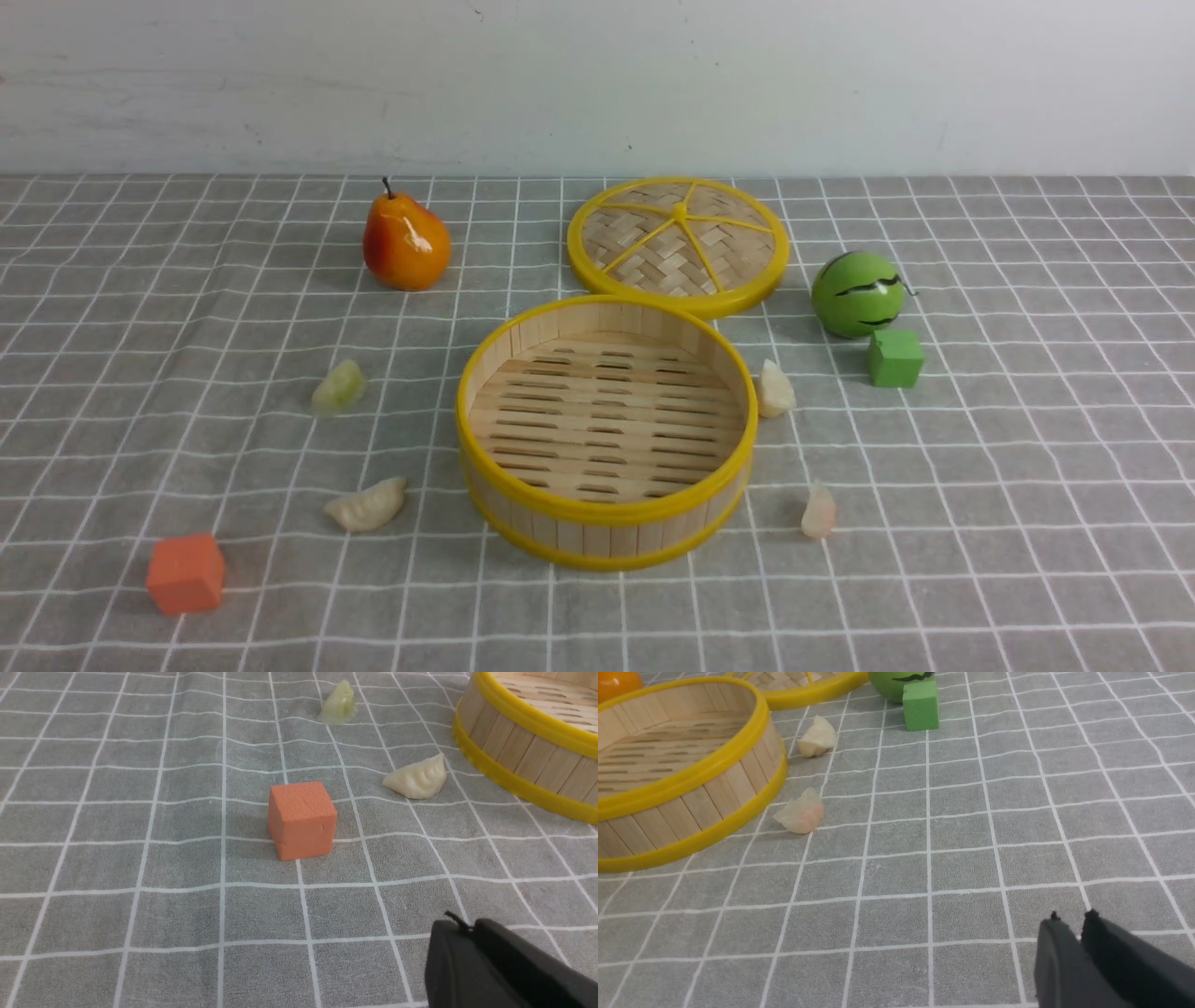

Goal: Put the dumplings into the steamer on the table with the grey tablecloth.
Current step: 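Reach for and grasp a dumpling on the table with the left gripper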

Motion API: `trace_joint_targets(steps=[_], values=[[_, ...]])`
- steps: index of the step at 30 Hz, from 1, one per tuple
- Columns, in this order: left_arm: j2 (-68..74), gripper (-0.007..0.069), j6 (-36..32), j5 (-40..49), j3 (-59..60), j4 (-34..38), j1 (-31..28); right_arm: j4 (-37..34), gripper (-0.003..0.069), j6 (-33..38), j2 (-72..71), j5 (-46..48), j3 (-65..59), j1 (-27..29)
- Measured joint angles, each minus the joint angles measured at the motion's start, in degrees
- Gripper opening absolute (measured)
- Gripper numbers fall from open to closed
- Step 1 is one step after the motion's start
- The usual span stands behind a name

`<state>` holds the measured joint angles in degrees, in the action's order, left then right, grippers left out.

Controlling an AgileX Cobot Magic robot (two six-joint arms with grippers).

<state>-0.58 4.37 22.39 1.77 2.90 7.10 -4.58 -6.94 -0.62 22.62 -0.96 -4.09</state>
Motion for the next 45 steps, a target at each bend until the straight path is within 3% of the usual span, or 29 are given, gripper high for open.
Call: trace_joint_targets(steps=[5, 8, 18, 25, 27, 29, 33, 38, 42, 45], values=[[0.0, 0.0049, 0.0, -1.9, 0.0, 0.0, 0.0, 2.1, 0.0083, 0.0, 0.0, -2.5, -0.2, 0.0], [0.0, 0.0049, 0.0, -7.4, 0.0, 0.0, 0.0, 2.5, 0.0083, 0.0, 0.0, -9.4, -0.6, 0.0], [0.0, 0.0057, 0.5, -38.2, 0.0, 0.0, 0.0, 5.1, 0.0099, -3.0, 0.0, -42.4, -0.6, 0.0], [0.0, 0.0062, 12.7, -52.8, -0.2, 1.9, 0.0, 2.1, 0.0079, -3.9, 0.1, -48.0, -0.4, 0.0], [0.0, 0.0063, 14.6, -52.0, -1.4, 2.0, 0.0, 1.7, 0.0053, -3.9, 0.7, -47.7, 0.3, 0.0], [1.1, 0.0063, 15.7, -44.1, -7.5, 2.0, 0.0, 1.6, -0.0003, -4.0, 4.5, -46.6, 4.0, 0.0], [11.0, 0.0064, 11.9, -32.2, -18.6, 2.0, 0.0, 1.6, -0.001, -0.3, 13.9, -41.8, 10.2, 0.0], [33.4, 0.0064, 11.0, -27.0, -25.2, 2.4, 0.0, 1.5, -0.0008, 8.1, 33.0, -34.0, 15.9, 0.0], [49.0, 0.0036, 16.4, -16.1, -32.2, 2.4, 0.1, 0.3, -0.0008, 3.4, 45.4, -24.9, 22.0, -1.7], [59.0, -0.0015, 15.8, -5.0, -38.5, 2.4, 1.3, 1.4, -0.0008, 1.6, 51.6, -12.9, 29.0, -4.5]])
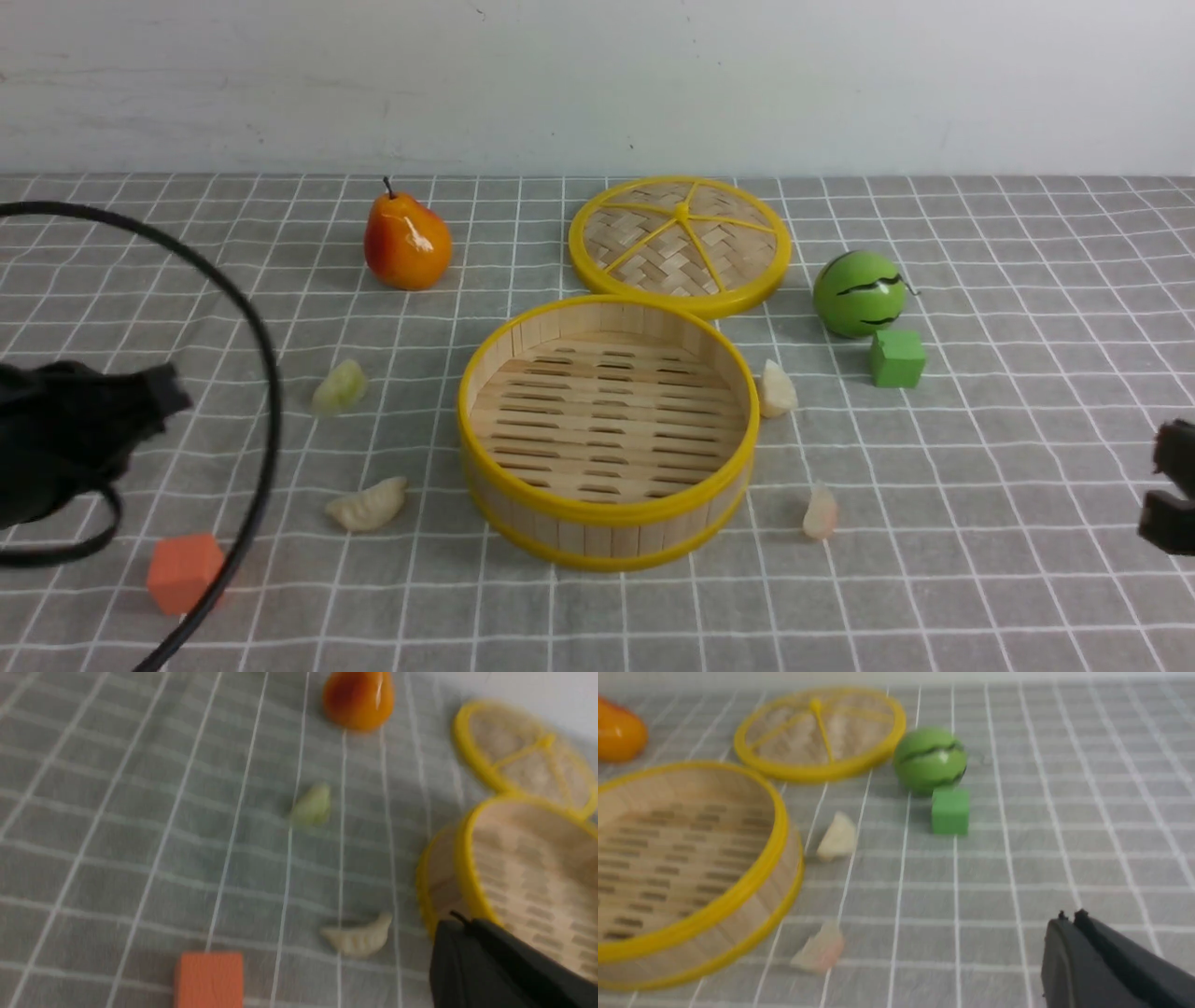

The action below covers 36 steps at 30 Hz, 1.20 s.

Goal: Put the dumplings into the steamer on the table with the grey tablecloth.
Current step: 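Reach for and grasp a dumpling on the table with the left gripper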

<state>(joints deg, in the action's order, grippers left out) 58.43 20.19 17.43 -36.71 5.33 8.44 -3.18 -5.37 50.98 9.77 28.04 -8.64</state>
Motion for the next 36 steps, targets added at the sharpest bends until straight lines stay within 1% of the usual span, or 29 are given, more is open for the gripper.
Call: trace_joint_targets(steps=[2, 3, 5, 7, 8, 10, 12, 13, 14, 16, 17, 18, 20, 23, 25, 26, 29, 33, 36], values=[[7.1, -0.0014, -2.7, 7.6, -5.3, 0.0, 1.9, 1.4, -0.0007, 0.4, 4.8, 8.3, 5.0, -2.8], [10.1, -0.0014, -3.9, 9.7, -7.5, 0.0, 2.7, 1.9, -0.0006, 0.9, 6.9, 11.5, 7.1, -4.2], [15.4, -0.0014, -7.0, 13.4, -11.1, 0.2, 4.4, 2.1, -0.0004, 2.1, 10.4, 16.0, 10.4, -6.4], [21.3, -0.0008, -11.5, 15.7, -14.7, 0.2, 6.3, 1.7, -0.0004, 2.6, 12.7, 18.2, 12.2, -7.9], [22.5, -0.0002, -12.5, 16.1, -15.4, 0.2, 6.9, 1.5, -0.0004, 2.8, 13.6, 18.9, 12.6, -8.2], [27.7, 0.0047, -18.0, 17.8, -19.2, 0.2, 8.6, 0.6, -0.0004, 2.9, 15.4, 19.9, 12.9, -8.6], [33.7, 0.0139, -23.0, 19.6, -23.1, 0.2, 10.2, 0.1, -0.0004, 2.9, 16.5, 20.5, 13.1, -8.6], [34.7, 0.016, -23.9, 20.1, -23.9, 0.2, 10.4, 0.1, -0.0004, 2.9, 16.7, 20.5, 13.1, -8.6], [38.1, 0.0237, -26.5, 21.1, -26.6, -0.1, 10.8, 0.1, -0.0004, 2.9, 17.1, 20.6, 13.1, -8.6], [42.4, 0.0332, -27.9, 22.3, -30.3, -1.1, 10.8, 0.0, -0.0003, 3.0, 17.2, 20.6, 13.1, -8.6], [43.9, 0.0369, -27.7, 22.7, -31.6, -1.8, 10.8, -0.2, -0.0002, 3.0, 17.2, 20.6, 13.1, -8.6], [45.8, 0.0394, -27.0, 23.2, -33.3, -3.1, 10.8, -0.5, -0.0002, 3.0, 17.2, 20.6, 13.1, -8.6], [47.9, 0.0416, -25.0, 23.7, -35.1, -5.3, 10.8, -1.1, -0.0002, 3.0, 17.2, 20.8, 13.2, -8.6], [49.3, 0.0404, -22.1, 23.8, -35.9, -8.5, 10.8, -2.4, -0.0002, 3.0, 17.2, 20.8, 13.2, -8.6], [49.3, 0.0368, -20.2, 24.8, -36.1, -10.6, 10.8, -2.6, -0.0002, 3.0, 17.2, 20.8, 13.2, -8.6], [49.3, 0.0368, -20.2, 24.9, -36.1, -10.8, 10.8, -2.6, -0.0002, 3.0, 17.2, 20.8, 13.2, -8.6], [49.9, 0.0286, -19.0, 25.4, -36.1, -12.8, 10.7, -3.0, -0.0002, 3.0, 17.2, 20.8, 13.2, -8.6], [51.0, 0.0211, -18.8, 25.0, -36.4, -12.8, 10.8, -4.5, -0.0002, 3.0, 17.2, 20.8, 13.2, -8.6], [51.7, 0.0206, -18.8, 24.8, -36.5, -12.1, 10.8, -5.7, -0.0002, 3.0, 17.2, 20.8, 13.2, -8.6]])
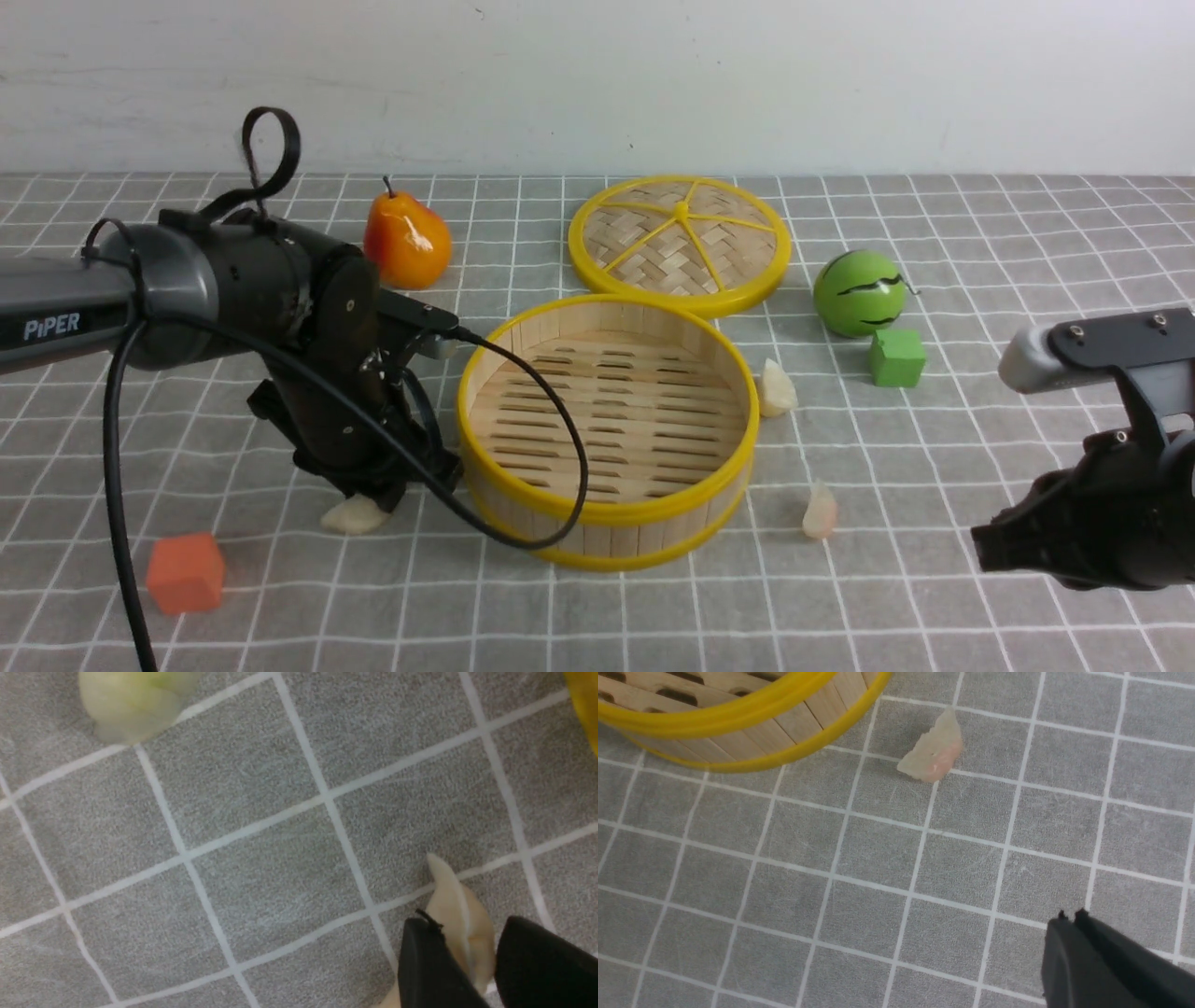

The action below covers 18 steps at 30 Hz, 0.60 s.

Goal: Put the dumplings into the steamer on the table with the grey tablecloth.
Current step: 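Reach for and grasp a dumpling on the table with the left gripper, then place the dumpling into the bamboo steamer basket with the left gripper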

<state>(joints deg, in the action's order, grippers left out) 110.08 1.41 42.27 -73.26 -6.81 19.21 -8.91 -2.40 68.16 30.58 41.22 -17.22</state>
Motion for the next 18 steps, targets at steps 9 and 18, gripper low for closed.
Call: trace_joint_targets(steps=[9, 18], values=[[0.0, 0.0149, 2.5, 0.0, -0.3, 0.9, -0.1, -1.2, -0.0002, 0.1, 0.0, -0.1, 0.0, 0.0], [-10.7, 0.0149, 2.0, -1.9, 0.2, 11.2, -0.1, -1.2, -0.0002, 1.6, 0.0, -0.5, 0.0, 0.0]])
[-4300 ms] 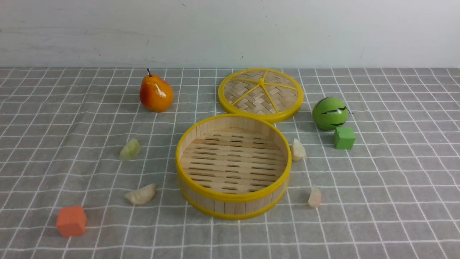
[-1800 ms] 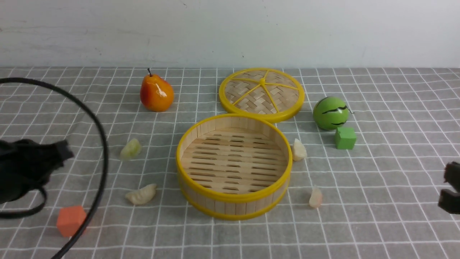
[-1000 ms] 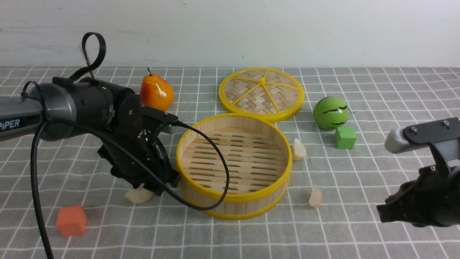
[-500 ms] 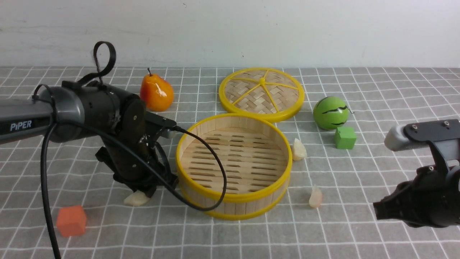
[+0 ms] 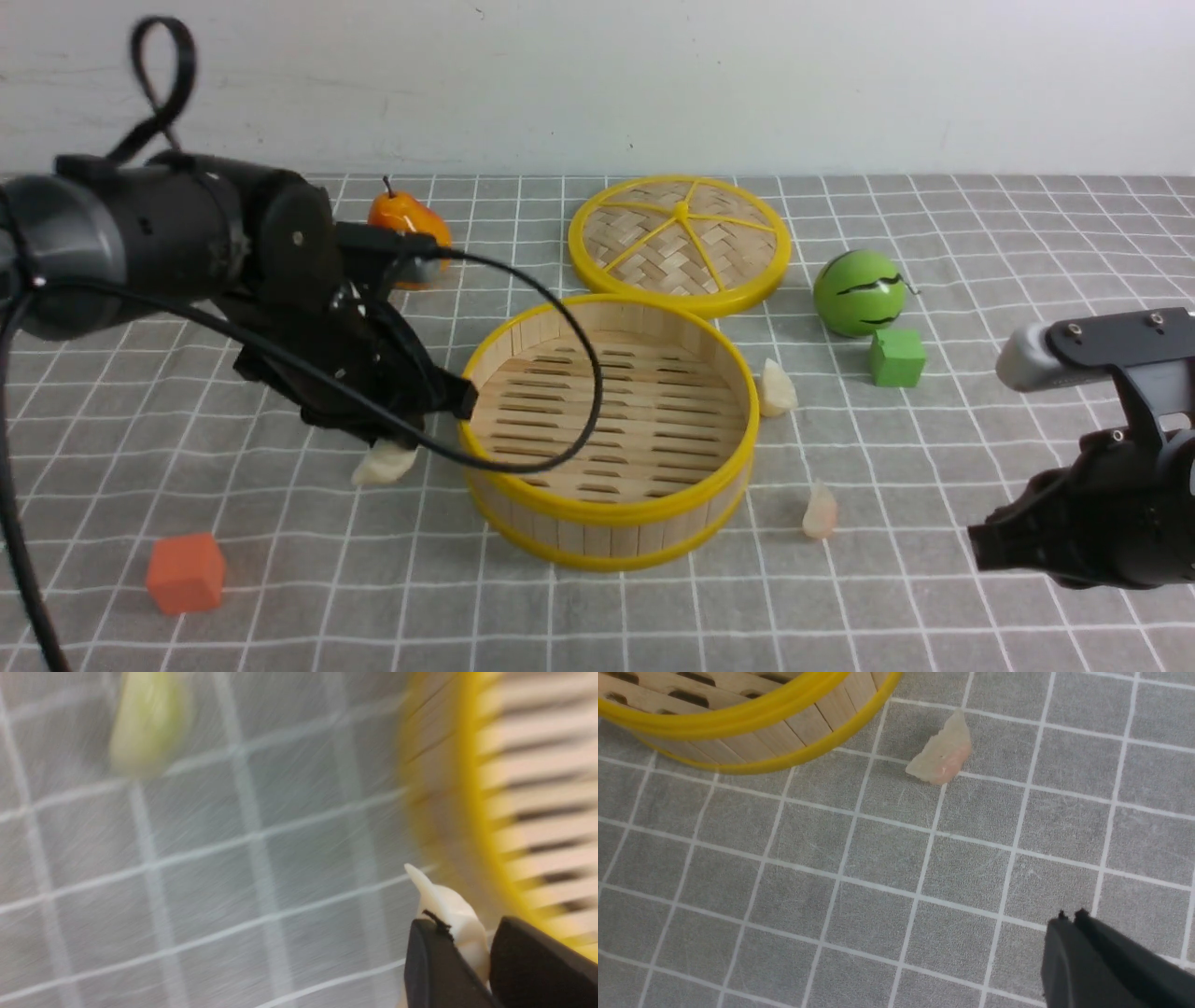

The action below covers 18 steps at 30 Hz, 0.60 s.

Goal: Put the dumplings into the steamer on the table with the grey tablecloth.
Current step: 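Place the dumpling into the bamboo steamer basket with the left gripper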

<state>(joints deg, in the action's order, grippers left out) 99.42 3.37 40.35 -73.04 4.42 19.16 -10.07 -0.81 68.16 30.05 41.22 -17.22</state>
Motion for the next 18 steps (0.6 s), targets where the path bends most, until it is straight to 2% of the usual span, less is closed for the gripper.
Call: trace_joint_targets(steps=[3, 4, 5, 7, 9, 11, 14, 18], values=[[-2.6, 0.0149, -1.4, -3.5, 0.0, 10.5, 0.0, -0.2, -0.0002, 0.1, 0.0, -0.7, 0.0, 0.0], [-2.8, 0.0149, -3.4, -5.2, 0.0, 17.5, 0.2, -0.3, -0.0002, 0.1, 0.0, -1.2, 0.0, 0.0], [-2.8, 0.0149, -4.8, -5.8, 0.0, 18.5, 0.3, -0.3, -0.0002, 0.2, 0.0, -1.3, 0.0, 0.0], [-1.0, 0.0146, -12.2, -10.4, 0.0, 28.2, 1.4, -0.4, -0.0002, 0.2, 0.0, -1.5, 0.0, 0.0], [1.6, 0.0143, -17.8, -15.4, -0.1, 33.5, 2.4, -0.4, -0.0001, 0.3, 0.0, -1.5, 0.0, 0.0], [5.2, 0.0143, -21.1, -20.3, -0.8, 36.9, 2.8, -0.4, -0.0001, 0.3, 0.0, -1.5, 0.0, 0.0], [8.8, 0.0143, -22.0, -23.4, -2.7, 38.0, 2.8, -0.4, -0.0001, 0.3, 0.0, -1.5, 0.0, 0.0], [13.3, 0.0143, -22.2, -23.4, -6.5, 38.5, 2.8, -0.4, -0.0001, 0.3, 0.0, -1.5, 0.0, 0.0]])
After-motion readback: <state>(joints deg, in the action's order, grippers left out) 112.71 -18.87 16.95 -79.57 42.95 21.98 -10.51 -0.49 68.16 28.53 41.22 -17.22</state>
